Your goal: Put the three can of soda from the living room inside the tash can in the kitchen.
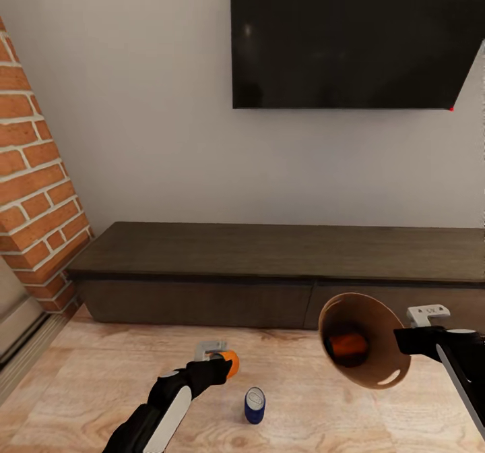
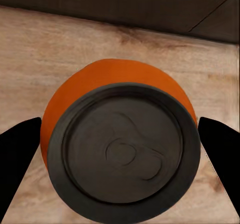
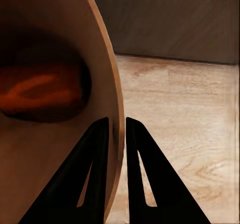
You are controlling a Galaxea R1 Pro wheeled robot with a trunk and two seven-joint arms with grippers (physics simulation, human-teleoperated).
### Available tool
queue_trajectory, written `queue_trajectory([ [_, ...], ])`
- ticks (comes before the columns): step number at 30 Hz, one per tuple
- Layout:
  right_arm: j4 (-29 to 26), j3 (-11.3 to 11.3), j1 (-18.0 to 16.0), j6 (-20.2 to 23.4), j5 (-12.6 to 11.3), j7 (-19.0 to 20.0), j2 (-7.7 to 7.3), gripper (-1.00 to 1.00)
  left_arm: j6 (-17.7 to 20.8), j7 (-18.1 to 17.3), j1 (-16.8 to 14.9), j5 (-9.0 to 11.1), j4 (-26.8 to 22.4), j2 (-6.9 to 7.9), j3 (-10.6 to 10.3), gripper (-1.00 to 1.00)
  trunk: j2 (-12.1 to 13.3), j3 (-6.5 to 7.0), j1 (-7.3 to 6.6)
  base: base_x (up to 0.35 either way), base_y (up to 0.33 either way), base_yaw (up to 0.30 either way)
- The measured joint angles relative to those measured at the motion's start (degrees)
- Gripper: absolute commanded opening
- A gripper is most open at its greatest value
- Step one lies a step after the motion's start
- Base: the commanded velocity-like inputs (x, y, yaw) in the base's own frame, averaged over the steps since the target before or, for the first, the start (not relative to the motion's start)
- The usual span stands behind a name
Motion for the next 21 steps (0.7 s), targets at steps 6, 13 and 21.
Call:
queue_trajectory([
  [6,0.67,0.04,0.13,-0.14,9.84,-0.23,0.42,-1.0,7.56,0.13,0.7,-0.2,-8.01,-0.01,-0.27,-1.0,0.08,1.33,-0.15,0.0,0.0,0.0],
  [13,3.46,0.28,0.18,0.0,8.92,0.04,0.48,-1.0,13.82,0.82,0.96,-0.41,-12.4,-0.3,-0.43,-1.0,2.1,2.67,-1.29,0.0,0.0,0.0],
  [21,14.95,1.67,0.17,0.0,8.81,-0.25,3.16,-1.0,17.55,4.68,0.89,-0.09,-12.54,-0.75,-0.34,-1.0,5.31,4.1,-3.05,0.0,0.0,0.0],
])
